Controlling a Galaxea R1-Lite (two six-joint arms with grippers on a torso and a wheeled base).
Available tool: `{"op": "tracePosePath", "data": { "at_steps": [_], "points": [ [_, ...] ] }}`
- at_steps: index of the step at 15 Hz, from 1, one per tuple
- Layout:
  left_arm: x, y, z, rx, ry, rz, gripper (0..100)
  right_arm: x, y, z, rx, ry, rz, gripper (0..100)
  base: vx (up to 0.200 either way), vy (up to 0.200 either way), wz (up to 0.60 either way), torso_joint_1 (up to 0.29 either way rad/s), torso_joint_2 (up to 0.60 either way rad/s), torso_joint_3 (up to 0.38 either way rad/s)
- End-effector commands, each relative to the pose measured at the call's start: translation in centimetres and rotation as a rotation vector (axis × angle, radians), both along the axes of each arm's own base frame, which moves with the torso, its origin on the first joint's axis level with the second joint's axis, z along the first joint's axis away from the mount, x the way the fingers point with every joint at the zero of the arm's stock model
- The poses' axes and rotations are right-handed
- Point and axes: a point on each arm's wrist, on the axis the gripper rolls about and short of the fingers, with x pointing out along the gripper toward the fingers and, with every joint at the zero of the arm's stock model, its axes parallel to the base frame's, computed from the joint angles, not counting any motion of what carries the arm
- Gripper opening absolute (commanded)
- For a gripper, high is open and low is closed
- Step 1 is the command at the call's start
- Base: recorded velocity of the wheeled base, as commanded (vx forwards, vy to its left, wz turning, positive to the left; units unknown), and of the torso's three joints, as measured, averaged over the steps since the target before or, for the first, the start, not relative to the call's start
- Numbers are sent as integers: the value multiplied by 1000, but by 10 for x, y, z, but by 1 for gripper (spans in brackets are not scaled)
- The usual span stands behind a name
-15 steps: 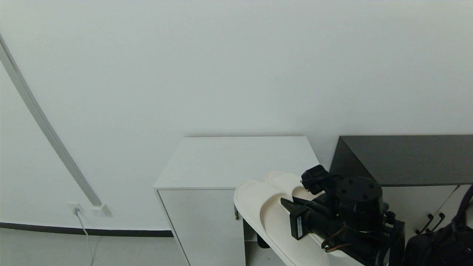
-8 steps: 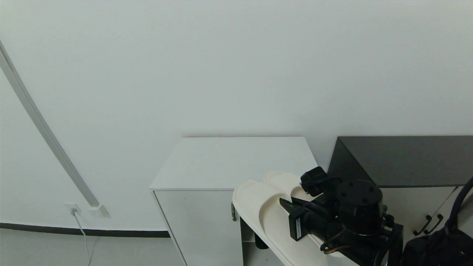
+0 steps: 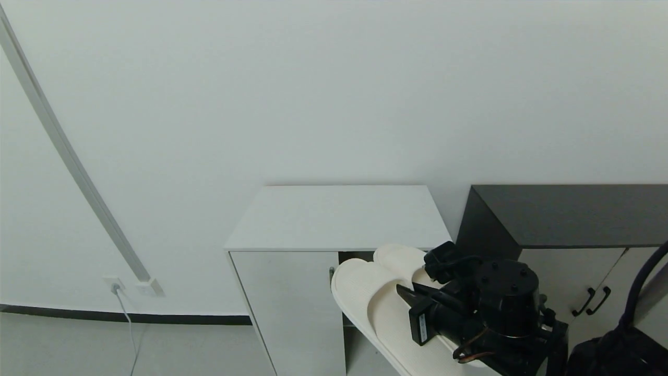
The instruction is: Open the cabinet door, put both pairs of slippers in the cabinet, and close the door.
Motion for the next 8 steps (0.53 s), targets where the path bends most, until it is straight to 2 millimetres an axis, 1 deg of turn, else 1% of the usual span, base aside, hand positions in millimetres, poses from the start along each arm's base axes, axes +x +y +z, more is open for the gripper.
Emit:
{"op": "tracePosePath", "data": {
  "at_steps": [1, 5, 6, 8],
  "points": [
    [0, 0, 0, -1, 1, 2, 0, 0, 0, -1, -4, 4, 2, 0, 0, 0, 0, 0, 0, 0],
    [0, 0, 0, -1, 1, 2, 0, -1, -1, -4, -11, 8, 2, 0, 0, 0, 0, 0, 0, 0],
    [0, 0, 0, -1, 1, 2, 0, -2, -1, -5, -19, 6, 6, 0, 0, 0, 0, -85, 159, 95],
    [0, 0, 0, -1, 1, 2, 0, -2, -1, -5, -20, -6, 8, 0, 0, 0, 0, -141, 317, 158]
  ]
}}
